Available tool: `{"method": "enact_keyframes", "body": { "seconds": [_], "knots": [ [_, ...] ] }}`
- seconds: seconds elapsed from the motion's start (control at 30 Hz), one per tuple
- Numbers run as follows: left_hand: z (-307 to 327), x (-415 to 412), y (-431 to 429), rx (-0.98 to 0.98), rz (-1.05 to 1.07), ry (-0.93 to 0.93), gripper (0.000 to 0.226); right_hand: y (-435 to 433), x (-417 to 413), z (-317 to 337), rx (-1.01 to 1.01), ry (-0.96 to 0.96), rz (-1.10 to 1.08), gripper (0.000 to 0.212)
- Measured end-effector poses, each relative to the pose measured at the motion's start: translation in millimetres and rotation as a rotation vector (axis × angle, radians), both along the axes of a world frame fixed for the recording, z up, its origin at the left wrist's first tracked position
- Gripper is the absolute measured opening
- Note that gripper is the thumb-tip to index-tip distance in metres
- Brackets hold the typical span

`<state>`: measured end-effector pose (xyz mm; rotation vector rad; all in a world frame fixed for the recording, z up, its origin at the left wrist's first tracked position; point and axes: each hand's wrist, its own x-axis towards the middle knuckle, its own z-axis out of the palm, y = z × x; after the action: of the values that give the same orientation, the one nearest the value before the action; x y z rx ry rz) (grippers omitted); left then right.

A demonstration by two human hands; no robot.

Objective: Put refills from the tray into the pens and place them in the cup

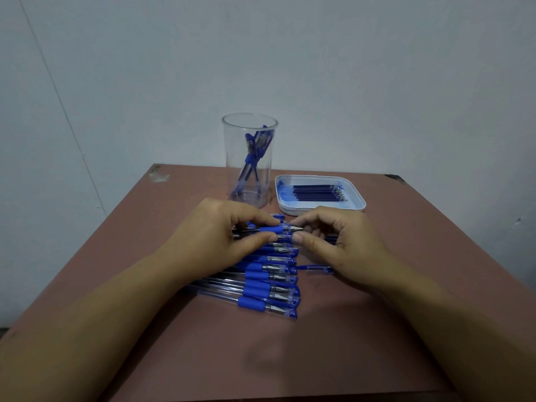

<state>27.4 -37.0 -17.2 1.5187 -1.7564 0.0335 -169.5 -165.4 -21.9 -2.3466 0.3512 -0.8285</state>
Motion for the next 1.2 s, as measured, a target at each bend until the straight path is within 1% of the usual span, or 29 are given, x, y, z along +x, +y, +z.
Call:
{"method": "enact_keyframes", "body": {
  "seconds": [0.1, 0.17, 0.27, 0.33, 0.5, 0.63, 0.67, 0.83, 0.97, 1.0, 1.13, 1.2],
  "knots": [
    [0.3, 0.4, 0.2, 0.010, 0.004, 0.006, 0.029, -0.2, -1.4, -0.2, -0.019, -0.021, -0.017, 0.029],
    [0.0, 0.6, 0.7, 0.013, 0.002, 0.009, 0.029, -0.4, -1.4, 0.0, -0.048, -0.021, -0.027, 0.025],
    [-0.3, 0.9, 0.8, 0.014, 0.007, -0.004, 0.028, -2.2, 0.5, -1.0, -0.088, 0.004, -0.035, 0.013],
    [-0.3, 1.0, 0.4, 0.014, 0.010, -0.003, 0.029, -3.5, 1.4, -2.4, -0.112, 0.010, -0.035, 0.008],
    [-0.1, 0.7, 0.7, 0.015, 0.006, 0.002, 0.032, -1.6, 0.0, -1.5, -0.104, -0.033, -0.014, 0.025],
    [-0.2, 1.1, 1.1, 0.012, 0.006, -0.002, 0.030, -3.6, 2.5, -3.0, -0.147, -0.013, -0.031, 0.013],
    [-0.1, 1.0, 1.1, 0.011, 0.006, -0.003, 0.031, -4.2, 2.7, -3.7, -0.150, -0.008, -0.034, 0.013],
    [0.6, 0.7, 1.4, 0.008, 0.005, 0.007, 0.030, -1.7, 0.9, -2.8, -0.129, -0.030, -0.021, 0.024],
    [0.9, 0.2, 1.2, 0.007, 0.000, 0.001, 0.032, -1.5, 2.7, -2.2, -0.167, -0.021, -0.036, 0.012],
    [0.7, 0.5, 0.9, 0.007, 0.000, 0.001, 0.033, -2.1, 2.7, -2.4, -0.169, -0.020, -0.042, 0.011],
    [-0.1, 0.9, 1.0, 0.006, 0.008, 0.005, 0.032, -0.6, 0.7, -2.5, -0.140, -0.036, -0.026, 0.021],
    [0.0, 0.4, 1.1, 0.006, 0.009, 0.009, 0.032, -0.3, 1.4, -2.6, -0.165, -0.038, -0.027, 0.020]
  ]
}}
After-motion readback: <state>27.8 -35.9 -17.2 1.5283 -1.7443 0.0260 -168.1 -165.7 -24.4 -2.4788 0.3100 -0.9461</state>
